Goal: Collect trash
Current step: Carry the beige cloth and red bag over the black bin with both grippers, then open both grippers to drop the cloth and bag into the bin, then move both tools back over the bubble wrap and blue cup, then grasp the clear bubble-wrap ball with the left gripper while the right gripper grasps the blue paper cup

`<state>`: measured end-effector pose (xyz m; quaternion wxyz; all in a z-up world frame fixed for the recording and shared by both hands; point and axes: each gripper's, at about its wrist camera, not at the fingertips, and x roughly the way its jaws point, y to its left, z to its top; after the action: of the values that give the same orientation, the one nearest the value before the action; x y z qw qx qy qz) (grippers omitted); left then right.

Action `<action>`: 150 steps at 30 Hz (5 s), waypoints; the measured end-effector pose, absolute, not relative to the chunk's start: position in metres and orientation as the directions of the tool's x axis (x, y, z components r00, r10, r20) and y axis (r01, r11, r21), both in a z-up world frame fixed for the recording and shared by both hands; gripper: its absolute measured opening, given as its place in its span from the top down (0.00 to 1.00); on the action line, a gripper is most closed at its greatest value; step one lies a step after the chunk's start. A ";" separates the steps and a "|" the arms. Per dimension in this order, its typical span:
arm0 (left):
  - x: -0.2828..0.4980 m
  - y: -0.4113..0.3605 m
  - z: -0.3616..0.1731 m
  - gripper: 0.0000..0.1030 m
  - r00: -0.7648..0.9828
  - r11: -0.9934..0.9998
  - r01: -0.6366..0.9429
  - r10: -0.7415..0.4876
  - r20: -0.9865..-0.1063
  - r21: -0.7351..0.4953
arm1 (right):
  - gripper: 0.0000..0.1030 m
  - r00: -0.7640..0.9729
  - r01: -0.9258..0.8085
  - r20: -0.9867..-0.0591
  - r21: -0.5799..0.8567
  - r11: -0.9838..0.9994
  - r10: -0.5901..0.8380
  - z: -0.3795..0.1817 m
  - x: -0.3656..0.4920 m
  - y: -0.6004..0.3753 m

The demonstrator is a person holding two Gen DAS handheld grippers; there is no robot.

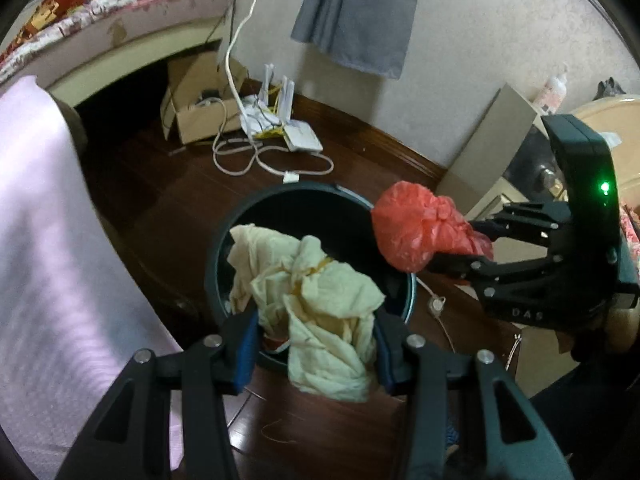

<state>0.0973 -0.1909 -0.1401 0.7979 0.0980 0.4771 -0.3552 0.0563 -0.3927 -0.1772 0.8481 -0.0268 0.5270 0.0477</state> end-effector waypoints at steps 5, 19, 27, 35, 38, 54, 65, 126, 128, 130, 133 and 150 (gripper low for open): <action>0.107 -0.201 -0.163 0.53 0.240 0.727 0.658 -0.451 -0.860 -0.197 | 0.60 0.396 -0.158 -0.917 -0.018 0.987 0.047 -0.199 0.066 -0.387; 0.127 -0.209 -0.204 0.51 0.147 0.735 0.637 -0.411 -0.900 -0.231 | 0.60 0.340 -0.238 -0.938 -0.017 0.971 0.067 -0.233 0.086 -0.374; 0.132 -0.193 -0.202 0.13 0.190 0.785 0.570 -0.411 -0.892 -0.241 | 0.14 0.348 -0.259 -0.937 -0.125 0.958 -0.028 -0.247 0.086 -0.370; 0.127 -0.170 -0.204 0.09 0.254 0.852 0.493 -0.335 -0.907 -0.176 | 0.07 0.335 -0.168 -0.941 -0.117 0.979 -0.055 -0.246 0.083 -0.395; 0.125 -0.165 -0.205 0.00 0.291 0.874 0.465 -0.298 -0.909 -0.137 | 0.04 0.352 -0.150 -0.935 -0.110 0.983 -0.051 -0.239 0.083 -0.397; 0.112 -0.139 -0.170 0.00 0.383 0.904 0.418 -0.263 -0.886 -0.088 | 0.00 0.405 -0.110 -0.914 -0.019 0.994 0.027 -0.207 0.076 -0.386; 0.097 -0.112 -0.115 0.00 0.492 0.917 0.394 -0.271 -0.827 -0.066 | 0.00 0.514 -0.117 -0.853 0.036 0.992 0.092 -0.145 0.080 -0.361; 0.202 0.249 -0.043 0.30 0.699 0.958 -0.281 0.163 -0.696 -0.059 | 0.13 0.573 -0.618 -0.659 0.042 0.785 0.487 -0.034 0.294 0.071; 0.210 0.251 -0.044 0.30 0.697 0.959 -0.277 0.158 -0.700 -0.059 | 0.13 0.555 -0.632 -0.675 0.040 0.774 0.487 -0.040 0.307 0.082; 0.219 0.252 -0.045 0.30 0.696 0.961 -0.270 0.153 -0.702 -0.059 | 0.13 0.535 -0.644 -0.692 0.038 0.764 0.485 -0.045 0.321 0.091; 0.235 0.253 -0.048 0.33 0.686 0.963 -0.263 0.145 -0.713 -0.057 | 0.13 0.507 -0.661 -0.711 0.042 0.749 0.487 -0.052 0.338 0.101; 0.292 0.271 -0.061 0.60 0.644 0.974 -0.205 0.063 -0.763 -0.093 | 0.13 0.420 -0.737 -0.733 0.070 0.672 0.536 -0.067 0.391 0.135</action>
<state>0.2919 0.2712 -0.0615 0.9025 -0.0857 0.4154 0.0743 0.3907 0.1352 -0.0669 0.8320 -0.1325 0.3794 0.3824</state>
